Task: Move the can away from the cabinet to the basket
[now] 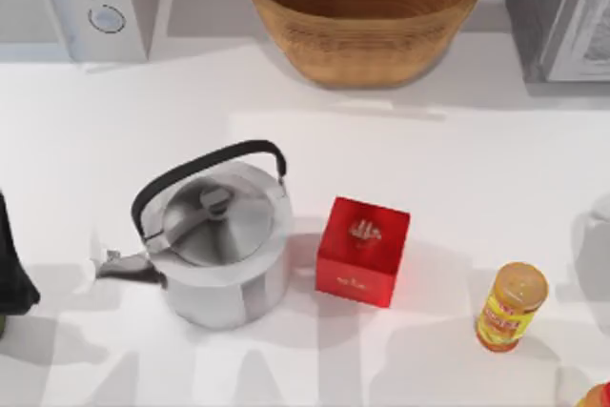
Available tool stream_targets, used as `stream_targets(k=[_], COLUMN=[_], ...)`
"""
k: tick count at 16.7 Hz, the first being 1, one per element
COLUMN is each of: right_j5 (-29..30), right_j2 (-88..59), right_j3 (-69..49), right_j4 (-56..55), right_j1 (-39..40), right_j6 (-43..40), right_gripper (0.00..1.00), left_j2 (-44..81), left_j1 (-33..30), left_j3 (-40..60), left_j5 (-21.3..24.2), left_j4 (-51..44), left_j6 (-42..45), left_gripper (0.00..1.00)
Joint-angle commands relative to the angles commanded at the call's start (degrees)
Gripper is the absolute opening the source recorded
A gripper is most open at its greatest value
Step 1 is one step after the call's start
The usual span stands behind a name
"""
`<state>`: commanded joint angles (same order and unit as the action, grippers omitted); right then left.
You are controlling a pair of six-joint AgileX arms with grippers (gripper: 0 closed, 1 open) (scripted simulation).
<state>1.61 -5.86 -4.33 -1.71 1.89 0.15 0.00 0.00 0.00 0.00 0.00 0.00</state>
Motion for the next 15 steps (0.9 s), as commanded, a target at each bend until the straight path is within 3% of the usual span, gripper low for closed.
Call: stream_targets(k=[4,15], right_j5=[4.05,19.76], right_j2=[-14.95,-75.22], right_j3=[-12.03,-56.68], right_j4=[-3.90,-18.46], right_j1=[3.76,18.62], right_j6=[0.19,0.57], right_gripper=[0.00,0.00], left_j2=[0.00,0.00], left_j1=[0.00,0.00], left_j3=[0.00,0.00], left_j5=[0.00,0.00], left_j4=[0.00,0.00], left_j6=[0.00,0.00], left_gripper=[1.00,1.00])
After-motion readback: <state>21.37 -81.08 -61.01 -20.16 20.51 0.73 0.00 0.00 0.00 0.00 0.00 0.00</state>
